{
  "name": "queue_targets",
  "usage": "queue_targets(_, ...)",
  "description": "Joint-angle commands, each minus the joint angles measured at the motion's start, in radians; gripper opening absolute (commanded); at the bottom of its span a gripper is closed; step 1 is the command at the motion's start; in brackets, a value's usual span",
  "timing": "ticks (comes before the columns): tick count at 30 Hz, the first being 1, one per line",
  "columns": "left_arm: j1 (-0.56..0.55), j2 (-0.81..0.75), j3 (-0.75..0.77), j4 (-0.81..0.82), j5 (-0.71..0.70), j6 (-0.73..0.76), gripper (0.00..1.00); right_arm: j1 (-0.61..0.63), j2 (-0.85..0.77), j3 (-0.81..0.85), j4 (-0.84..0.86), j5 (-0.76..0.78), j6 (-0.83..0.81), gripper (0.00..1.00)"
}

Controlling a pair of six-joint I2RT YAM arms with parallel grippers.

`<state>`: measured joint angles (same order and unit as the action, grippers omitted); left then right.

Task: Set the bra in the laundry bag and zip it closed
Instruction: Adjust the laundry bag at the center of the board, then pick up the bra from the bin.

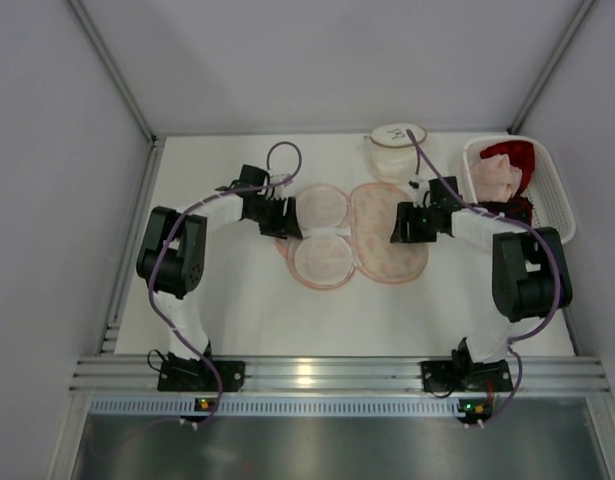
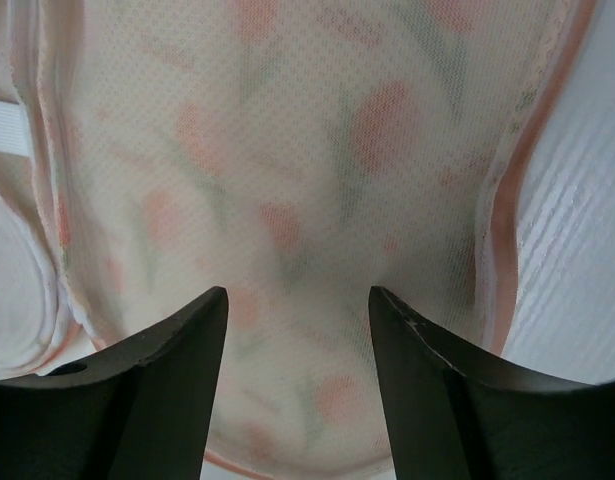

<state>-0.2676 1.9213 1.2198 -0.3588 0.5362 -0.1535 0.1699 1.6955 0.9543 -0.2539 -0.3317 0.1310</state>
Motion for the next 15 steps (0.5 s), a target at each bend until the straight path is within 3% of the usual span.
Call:
queue_targets(1, -0.015, 0.033, 0.046, -0.042, 0.011, 0.037, 0.63, -0.02, -0.094, 0.007, -0.022, -0.087, -0.073, 0.6)
queue_targets(4, -0.015, -0.004, 0.081, -0.043, 0.054, 0.04, 0.67, -0.018, -0.157, 0.139, -0.125, -0.139, -0.176, 0.72)
queue_targets(5, -0.013, -0.021, 0.089, -0.043, 0.064, 0.037, 0.67, -0.024, -0.169, 0.185, -0.228, -0.133, -0.203, 0.74)
queue_targets(9, -0.015, -0.128, 0.125, -0.057, 0.09, 0.061, 0.7, -0.091, -0.224, 0.391, -0.456, -0.118, -0.336, 0.96)
queue_targets(15, -0.013, -0.266, 0.116, -0.112, 0.108, 0.111, 0.72, -0.36, -0.197, 0.68, -0.888, -0.093, -0.624, 0.95)
